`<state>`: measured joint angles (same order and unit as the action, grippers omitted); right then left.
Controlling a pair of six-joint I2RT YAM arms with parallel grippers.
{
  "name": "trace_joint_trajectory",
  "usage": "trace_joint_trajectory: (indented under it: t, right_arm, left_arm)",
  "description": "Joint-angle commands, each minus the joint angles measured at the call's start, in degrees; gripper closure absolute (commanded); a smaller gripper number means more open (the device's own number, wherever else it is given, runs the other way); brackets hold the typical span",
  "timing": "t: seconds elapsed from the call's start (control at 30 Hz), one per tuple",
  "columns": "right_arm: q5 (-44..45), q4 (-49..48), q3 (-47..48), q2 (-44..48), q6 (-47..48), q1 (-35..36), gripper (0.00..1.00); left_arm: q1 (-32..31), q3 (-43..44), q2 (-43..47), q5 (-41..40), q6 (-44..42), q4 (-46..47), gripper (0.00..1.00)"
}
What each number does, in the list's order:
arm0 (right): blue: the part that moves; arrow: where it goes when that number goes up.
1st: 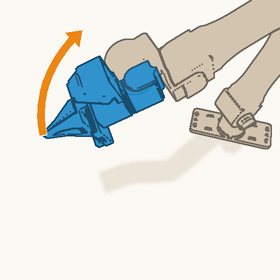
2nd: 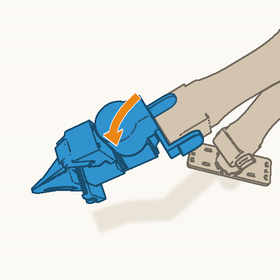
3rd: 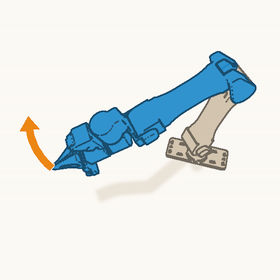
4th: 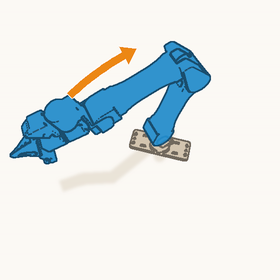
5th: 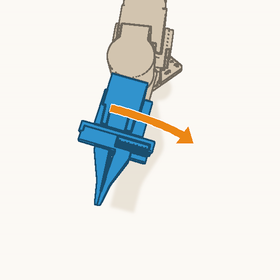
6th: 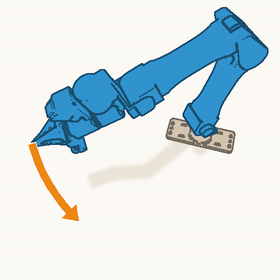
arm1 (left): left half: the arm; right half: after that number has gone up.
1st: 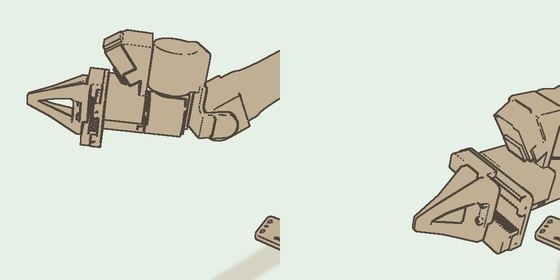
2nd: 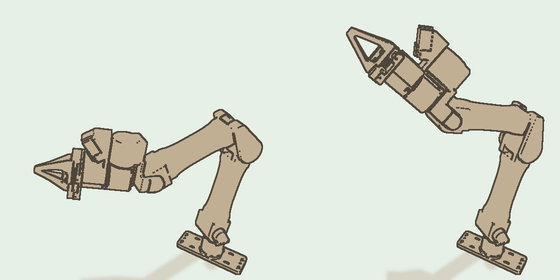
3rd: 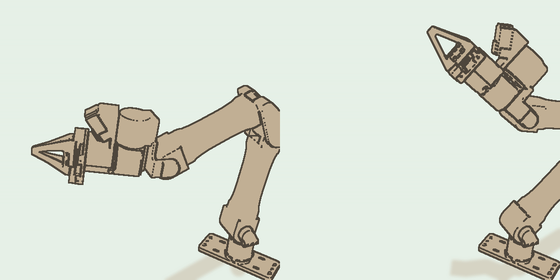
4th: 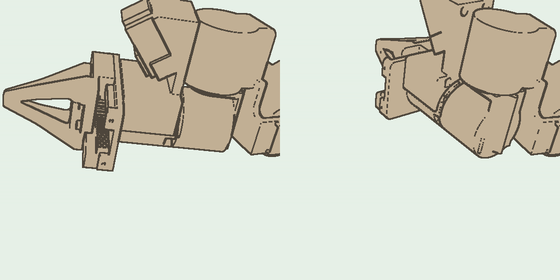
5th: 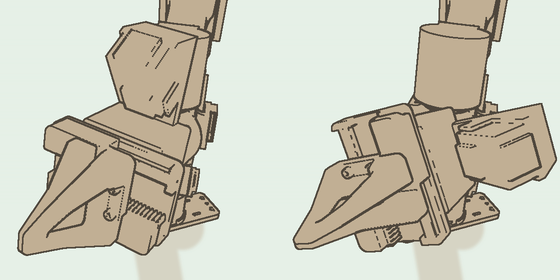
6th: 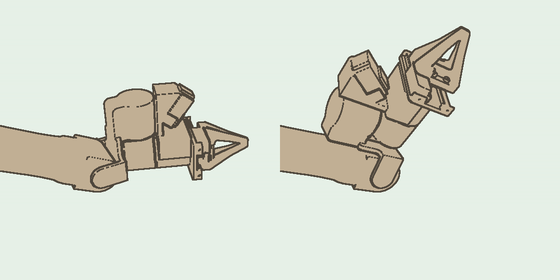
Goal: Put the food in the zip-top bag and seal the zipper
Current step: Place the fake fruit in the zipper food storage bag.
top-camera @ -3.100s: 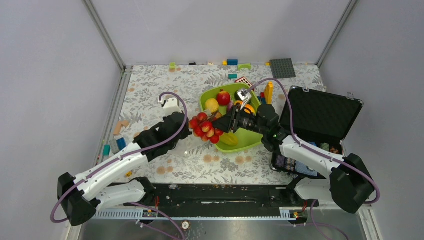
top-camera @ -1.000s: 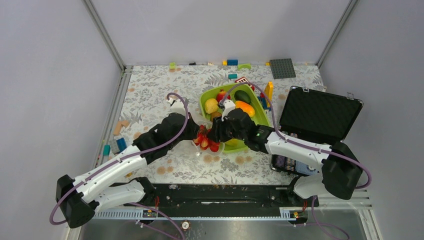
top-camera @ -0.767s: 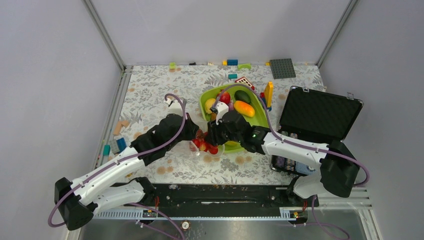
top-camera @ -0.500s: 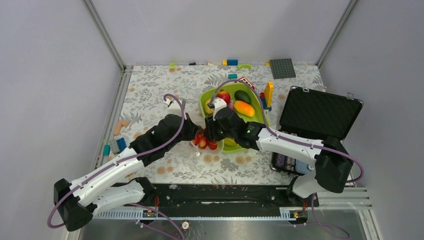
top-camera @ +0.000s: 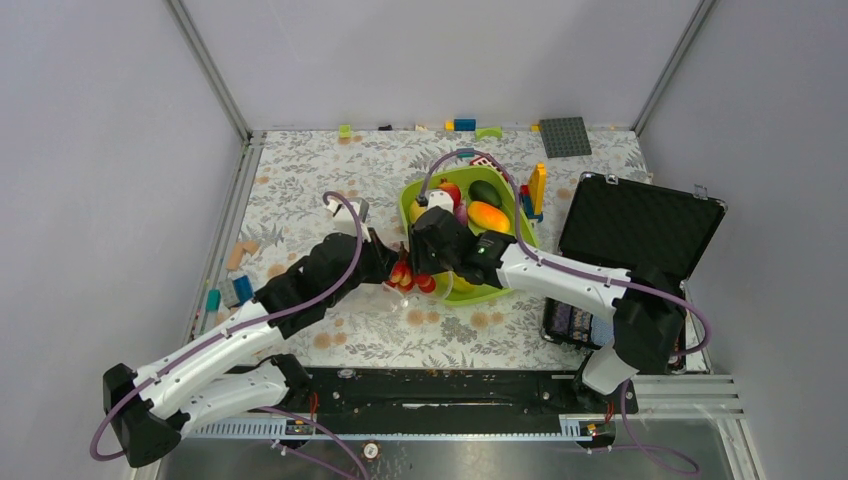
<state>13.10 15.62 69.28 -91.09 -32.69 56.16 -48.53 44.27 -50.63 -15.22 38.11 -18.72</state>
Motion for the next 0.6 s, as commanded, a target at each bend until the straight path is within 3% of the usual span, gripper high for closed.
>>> trace_joint_trajectory:
  t: [0.0, 0.17, 0.3, 0.5, 0.57]
  right_arm:
    - [0.3, -0.8, 1.9, 0.3, -0.6, 1.2, 0.83]
    - [-7.7, -7.6, -1.0, 3.1, 2.1, 1.4, 0.57]
    - [-8.7, -8.6, -1.7, 5.5, 5.3, 1.3, 0.29]
    - [-9.7, -16.0, -6.5, 10.7, 9.6, 1.2, 0.02]
    - [-9.7, -19.6, -8.8, 13.0, 10.3, 1.2, 0.00]
  left_arm:
    - [-0.3, -0.2, 0.6, -1.8, 1.6, 3.3, 1.00]
    - [-0.4, 0.0, 0.0, -3.6, 2.3, 2.5, 1.00]
    - [-0.3, 0.0, 0.4, -5.4, 3.3, 1.3, 1.00]
    - [-0.3, -0.1, 1.8, -7.2, 3.5, 0.3, 1.00]
    - [-0.3, -0.1, 2.3, -7.8, 3.5, 0.1, 1.00]
